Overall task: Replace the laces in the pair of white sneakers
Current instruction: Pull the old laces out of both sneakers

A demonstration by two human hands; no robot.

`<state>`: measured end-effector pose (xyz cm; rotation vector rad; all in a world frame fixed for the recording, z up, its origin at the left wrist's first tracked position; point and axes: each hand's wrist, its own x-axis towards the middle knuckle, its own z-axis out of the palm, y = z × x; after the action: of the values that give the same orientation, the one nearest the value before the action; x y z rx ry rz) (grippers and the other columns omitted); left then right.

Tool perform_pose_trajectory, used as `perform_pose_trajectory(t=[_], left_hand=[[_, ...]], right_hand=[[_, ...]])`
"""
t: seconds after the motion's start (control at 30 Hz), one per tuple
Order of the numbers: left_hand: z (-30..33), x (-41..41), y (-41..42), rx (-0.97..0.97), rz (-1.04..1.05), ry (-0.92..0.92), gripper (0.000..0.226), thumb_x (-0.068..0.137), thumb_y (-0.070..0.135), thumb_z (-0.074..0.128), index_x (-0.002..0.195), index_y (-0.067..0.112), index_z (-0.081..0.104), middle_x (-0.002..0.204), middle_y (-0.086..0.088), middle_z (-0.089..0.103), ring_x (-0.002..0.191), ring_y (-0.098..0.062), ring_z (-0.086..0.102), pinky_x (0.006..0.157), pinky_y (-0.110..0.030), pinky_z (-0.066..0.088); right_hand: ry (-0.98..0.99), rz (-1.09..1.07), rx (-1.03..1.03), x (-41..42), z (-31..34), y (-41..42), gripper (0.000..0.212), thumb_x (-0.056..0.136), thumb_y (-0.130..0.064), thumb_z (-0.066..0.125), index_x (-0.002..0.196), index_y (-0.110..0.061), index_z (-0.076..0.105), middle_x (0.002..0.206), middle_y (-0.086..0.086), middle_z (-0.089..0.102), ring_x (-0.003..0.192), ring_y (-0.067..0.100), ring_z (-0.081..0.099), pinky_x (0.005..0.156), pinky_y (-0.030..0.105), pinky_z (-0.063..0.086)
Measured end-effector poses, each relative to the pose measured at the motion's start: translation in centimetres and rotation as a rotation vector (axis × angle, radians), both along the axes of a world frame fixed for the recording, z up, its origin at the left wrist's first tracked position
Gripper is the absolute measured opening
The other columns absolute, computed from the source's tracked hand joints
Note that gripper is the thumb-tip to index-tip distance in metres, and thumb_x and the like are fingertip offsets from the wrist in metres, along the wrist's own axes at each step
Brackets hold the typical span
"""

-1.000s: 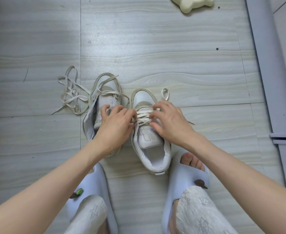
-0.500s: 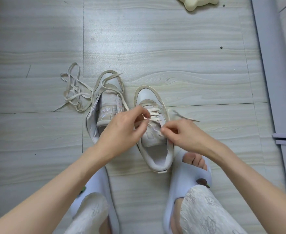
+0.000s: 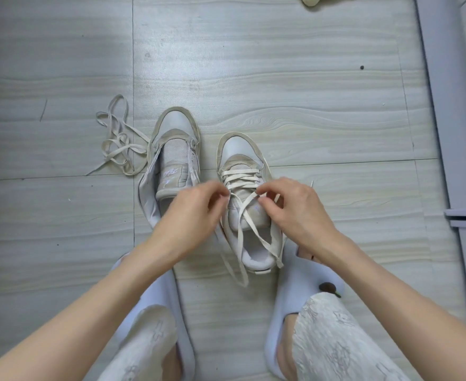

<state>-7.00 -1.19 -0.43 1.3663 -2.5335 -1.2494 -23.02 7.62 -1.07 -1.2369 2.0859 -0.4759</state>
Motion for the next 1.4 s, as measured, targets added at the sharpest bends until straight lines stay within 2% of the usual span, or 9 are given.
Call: perform_pose_trajectory(t=[0.17, 0.33, 0.63, 0.77, 0.93, 1.03, 1.2, 1.3, 1.4], left_hand=[[-2.0, -1.2, -1.2, -0.449, -0.202, -0.217, 0.018, 0.090, 0.025, 0.055, 0.101, 0.016, 0.066, 0.094, -0.002, 0.066, 0.099, -0.028, 0.049, 0.080, -0.035, 0.020], [-3.2, -1.5, -2.3, -0.317, -0.193, -0.176, 0.015, 0.092, 0.033, 0.053, 0.098, 0.024, 0.063, 0.097, 0.010, 0.064, 0.100, -0.016, 0.044, 0.076, -0.032, 0.014], [-3.3, -2.5, -3.2, -0.461, -0.125, -0.038, 0.007, 0.076, 0.024, 0.059, 0.069, 0.022, 0.059, 0.067, 0.011, 0.060, 0.079, -0.011, 0.040, 0.071, -0.029, 0.010], [-2.2, -3.6, -3.8, -0.477, -0.190, 0.066, 0.008, 0.080, 0.026, 0.056, 0.076, 0.021, 0.060, 0.072, 0.012, 0.059, 0.080, -0.013, 0.048, 0.075, -0.030, 0.015], [-3.6, -0.1, -4.1, -0.254, -0.153, -0.015, 0.021, 0.090, 0.037, 0.056, 0.102, 0.021, 0.061, 0.097, 0.011, 0.054, 0.103, -0.014, 0.045, 0.089, -0.032, 0.022], [-4.2, 0.7, -3.0, -0.320, -0.244, -0.108, 0.023, 0.084, 0.040, 0.063, 0.099, 0.022, 0.066, 0.107, 0.009, 0.060, 0.115, -0.019, 0.041, 0.090, -0.035, 0.017], [-3.7, -0.4, -3.0, -0.419, -0.191, -0.022, 0.022, 0.083, 0.041, 0.056, 0.077, 0.022, 0.063, 0.085, 0.010, 0.062, 0.100, -0.021, 0.051, 0.084, -0.032, 0.013], [-1.8, -1.3, -4.9, -0.458, -0.070, 0.085, 0.026, 0.082, 0.044, 0.046, 0.075, 0.021, 0.057, 0.080, 0.012, 0.057, 0.094, -0.018, 0.050, 0.082, -0.026, 0.011], [-1.0, -1.8, -6.1, -0.442, -0.055, 0.147, 0.017, 0.083, 0.036, 0.058, 0.079, 0.020, 0.060, 0.080, 0.016, 0.052, 0.092, -0.017, 0.051, 0.084, -0.029, 0.017]], right_hand=[[0.049, -0.015, 0.012, 0.1, -2.2, -0.2, 0.040, 0.088, -0.026, 0.058, 0.126, -0.016, 0.055, 0.116, 0.005, 0.048, 0.112, 0.022, 0.046, 0.095, 0.033, 0.037], [0.058, 0.062, 0.041, 0.6, -3.6, 0.3, 0.043, 0.096, -0.025, 0.041, 0.138, -0.017, 0.040, 0.137, 0.004, 0.039, 0.123, 0.024, 0.037, 0.102, 0.032, 0.031], [0.077, 0.071, 0.033, 1.0, -4.2, 0.6, 0.044, 0.098, -0.030, 0.030, 0.140, -0.019, 0.036, 0.139, 0.001, 0.035, 0.123, 0.021, 0.033, 0.099, 0.034, 0.033], [0.058, 0.082, 0.040, 0.9, -4.3, 0.5, 0.041, 0.099, -0.026, 0.033, 0.140, -0.022, 0.036, 0.140, -0.001, 0.033, 0.122, 0.021, 0.032, 0.099, 0.037, 0.035], [0.001, 0.061, 0.054, 0.9, -4.3, 0.4, 0.041, 0.099, -0.023, 0.032, 0.140, -0.023, 0.036, 0.141, -0.001, 0.032, 0.121, 0.021, 0.031, 0.101, 0.035, 0.030], [-0.006, 0.043, 0.054, 0.9, -4.4, 0.5, 0.041, 0.099, -0.022, 0.032, 0.139, -0.023, 0.037, 0.140, -0.001, 0.032, 0.121, 0.022, 0.031, 0.100, 0.035, 0.030], [-0.024, 0.025, 0.044, 0.9, -4.4, 0.5, 0.050, 0.092, -0.033, 0.022, 0.138, -0.024, 0.039, 0.139, -0.001, 0.034, 0.118, 0.022, 0.033, 0.099, 0.038, 0.033], [-0.033, -0.002, 0.038, 1.0, -4.6, 0.5, 0.049, 0.093, -0.032, 0.022, 0.138, -0.024, 0.040, 0.139, -0.002, 0.034, 0.117, 0.021, 0.033, 0.100, 0.035, 0.031], [-0.043, -0.007, 0.023, 0.8, -4.7, 0.5, 0.043, 0.097, -0.026, 0.026, 0.137, -0.023, 0.040, 0.140, -0.001, 0.034, 0.119, 0.022, 0.033, 0.102, 0.032, 0.027]])
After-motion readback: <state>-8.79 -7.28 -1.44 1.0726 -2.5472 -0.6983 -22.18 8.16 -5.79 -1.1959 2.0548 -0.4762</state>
